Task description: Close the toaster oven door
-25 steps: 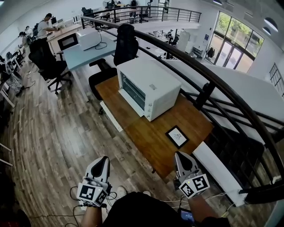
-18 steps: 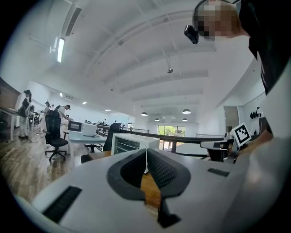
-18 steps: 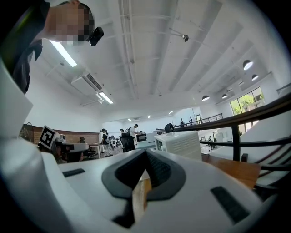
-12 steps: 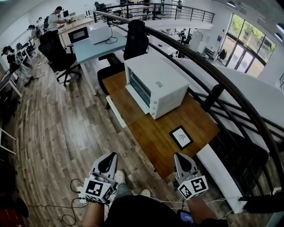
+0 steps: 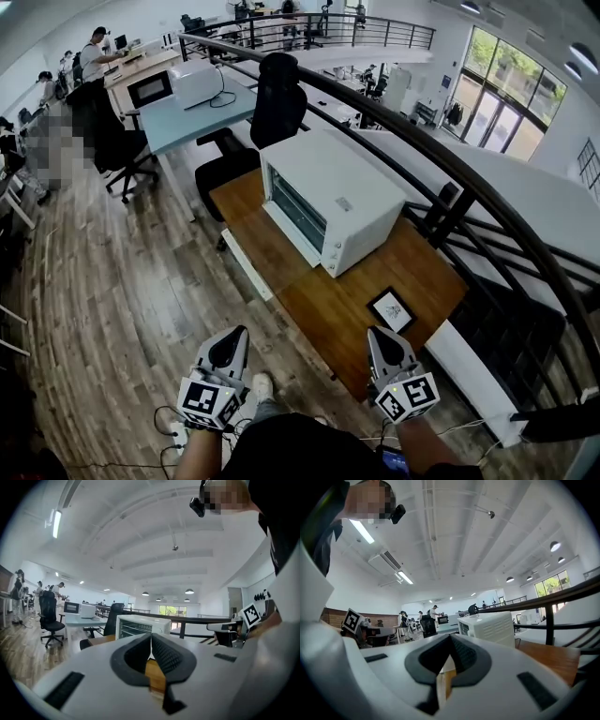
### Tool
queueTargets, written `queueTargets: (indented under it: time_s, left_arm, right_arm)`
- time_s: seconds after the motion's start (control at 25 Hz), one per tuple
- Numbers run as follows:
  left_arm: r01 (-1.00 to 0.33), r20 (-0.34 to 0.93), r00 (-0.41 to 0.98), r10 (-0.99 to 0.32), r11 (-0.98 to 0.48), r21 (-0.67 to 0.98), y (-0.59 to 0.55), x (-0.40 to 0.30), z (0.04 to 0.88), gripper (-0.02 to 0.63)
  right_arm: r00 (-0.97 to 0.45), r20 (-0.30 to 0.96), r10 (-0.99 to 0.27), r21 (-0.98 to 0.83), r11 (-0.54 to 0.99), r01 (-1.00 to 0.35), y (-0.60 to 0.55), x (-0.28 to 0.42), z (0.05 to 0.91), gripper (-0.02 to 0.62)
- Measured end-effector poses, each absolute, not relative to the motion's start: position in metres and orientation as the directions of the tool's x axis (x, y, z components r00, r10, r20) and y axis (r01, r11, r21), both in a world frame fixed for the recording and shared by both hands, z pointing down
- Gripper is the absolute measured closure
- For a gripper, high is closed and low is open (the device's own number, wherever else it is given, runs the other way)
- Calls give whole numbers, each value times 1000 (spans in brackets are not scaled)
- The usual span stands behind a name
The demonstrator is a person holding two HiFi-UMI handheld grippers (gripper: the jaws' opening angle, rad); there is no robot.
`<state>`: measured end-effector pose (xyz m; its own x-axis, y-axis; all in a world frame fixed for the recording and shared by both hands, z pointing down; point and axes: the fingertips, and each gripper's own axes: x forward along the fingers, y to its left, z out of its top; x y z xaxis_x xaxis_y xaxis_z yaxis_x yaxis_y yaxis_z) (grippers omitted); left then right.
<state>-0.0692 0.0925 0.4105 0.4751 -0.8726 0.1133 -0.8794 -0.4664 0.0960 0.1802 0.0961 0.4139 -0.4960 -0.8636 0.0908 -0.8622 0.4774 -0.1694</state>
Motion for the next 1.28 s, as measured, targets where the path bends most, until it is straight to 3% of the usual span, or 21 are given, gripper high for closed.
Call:
queueTargets:
  time_s: [0.32,0.76,1.28]
  left_arm:
    - [-856,90,514,-853,-504,111,23,-120,409,592]
    - [-846,157,533,-832,-521,112,-31,-194,440,592]
    - [-835,296,550,-781,-524,170,-58,-189,503,592]
  right_arm:
    - [-463,101,-880,-145,448,-882,38,126,409,597]
    - [-441,175,-880,-158,417,-895,-22,55,440,597]
    - [-493,289,-820,-180,459,-870,-35,20,483,597]
